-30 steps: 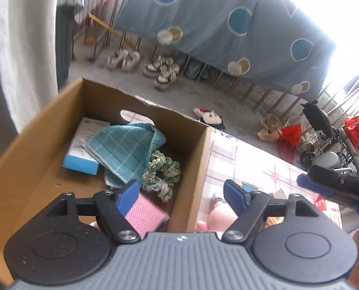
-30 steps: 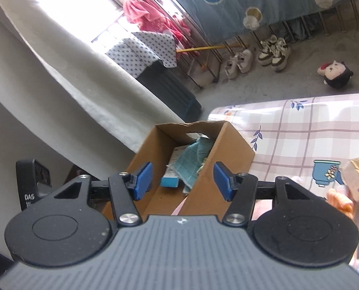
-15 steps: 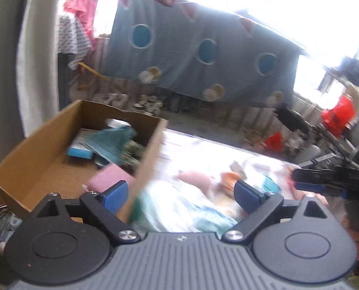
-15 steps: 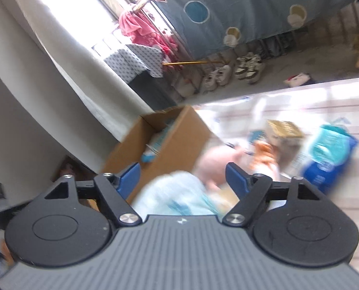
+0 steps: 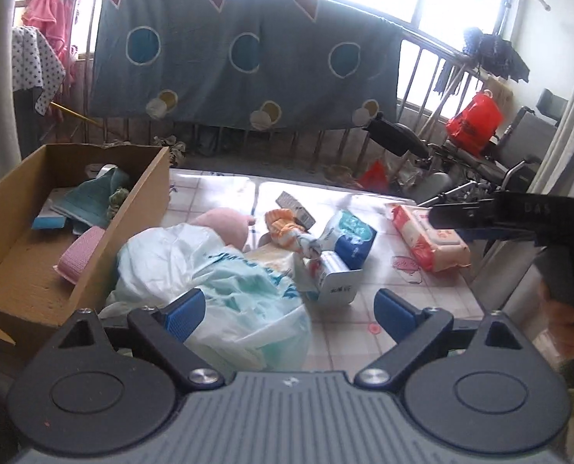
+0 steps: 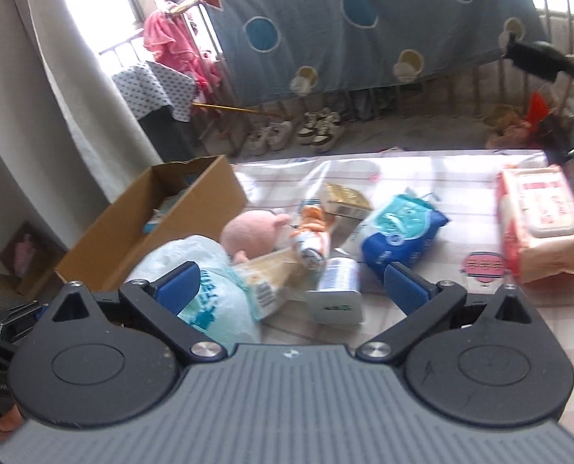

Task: Organize soft objects
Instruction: 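Move both open grippers back over the items on the table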

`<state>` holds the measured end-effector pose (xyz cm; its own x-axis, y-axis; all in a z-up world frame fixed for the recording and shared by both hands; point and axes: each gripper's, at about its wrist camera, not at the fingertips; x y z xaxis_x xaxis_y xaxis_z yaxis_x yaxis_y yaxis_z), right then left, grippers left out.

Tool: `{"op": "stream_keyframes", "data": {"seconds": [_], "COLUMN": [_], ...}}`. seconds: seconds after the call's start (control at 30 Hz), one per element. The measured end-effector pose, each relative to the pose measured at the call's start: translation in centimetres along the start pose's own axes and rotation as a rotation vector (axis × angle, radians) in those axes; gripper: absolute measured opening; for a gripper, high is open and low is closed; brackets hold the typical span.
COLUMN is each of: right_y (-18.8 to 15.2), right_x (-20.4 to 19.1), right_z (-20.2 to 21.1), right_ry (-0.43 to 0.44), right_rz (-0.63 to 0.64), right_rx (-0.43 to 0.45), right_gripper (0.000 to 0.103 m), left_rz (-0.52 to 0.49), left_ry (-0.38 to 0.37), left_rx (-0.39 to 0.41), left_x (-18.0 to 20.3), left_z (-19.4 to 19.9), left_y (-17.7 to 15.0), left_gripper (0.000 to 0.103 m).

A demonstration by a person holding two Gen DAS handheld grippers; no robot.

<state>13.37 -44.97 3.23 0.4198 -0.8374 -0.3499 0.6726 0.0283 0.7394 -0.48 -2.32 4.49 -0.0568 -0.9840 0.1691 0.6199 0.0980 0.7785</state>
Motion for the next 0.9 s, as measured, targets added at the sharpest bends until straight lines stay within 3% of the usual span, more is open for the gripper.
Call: {"op": "stream_keyframes", "data": {"seconds": [0.13, 0.27, 0.47, 0.7, 0.9], "right_y": [-0.1, 0.1, 0.7, 1.2, 1.0], "right_x": [-0.6, -1.8, -3.9, -4.8, -3.9], "right_z": [0.1, -0.1, -0.3, -0.5, 0.0], "right_ry": [-0.047, -0.095, -0.174, -0.202, -0.163], "right_rz": [0.026, 0.081, 0.175, 0.216, 0.204], "right_rx": [-0.016, -0.015, 0.003, 0.024, 0.054], "right_gripper": [0.102, 0.102, 0.102, 0.102, 0.102], "left_rz": [0.045, 0.098, 0.105, 0.109, 0.143], "left_ry": [0.012, 0.025, 0.026, -0.007, -0.067], "left_rx": [0.002, 0.019, 0.037, 0.043, 0.060], "left_x": [-1.7, -3.2, -4.5, -5.0, -5.1], "left_z": [-0.1, 0.3, 1.0, 1.4, 1.1], "left_y": [-0.2, -0.2, -0.1, -0.1, 0.1], "left_gripper": [0.096, 0.103, 0.103, 0.103, 0.103]}}
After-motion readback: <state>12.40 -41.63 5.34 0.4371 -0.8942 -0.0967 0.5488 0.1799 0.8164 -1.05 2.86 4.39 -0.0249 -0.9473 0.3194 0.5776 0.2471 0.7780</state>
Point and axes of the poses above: each gripper's, at about its wrist camera, not at the fingertips, and z roughly against the way its jaws point, x to its right, y to its top, and after that the axes turned 3 degrees about y, right-handed
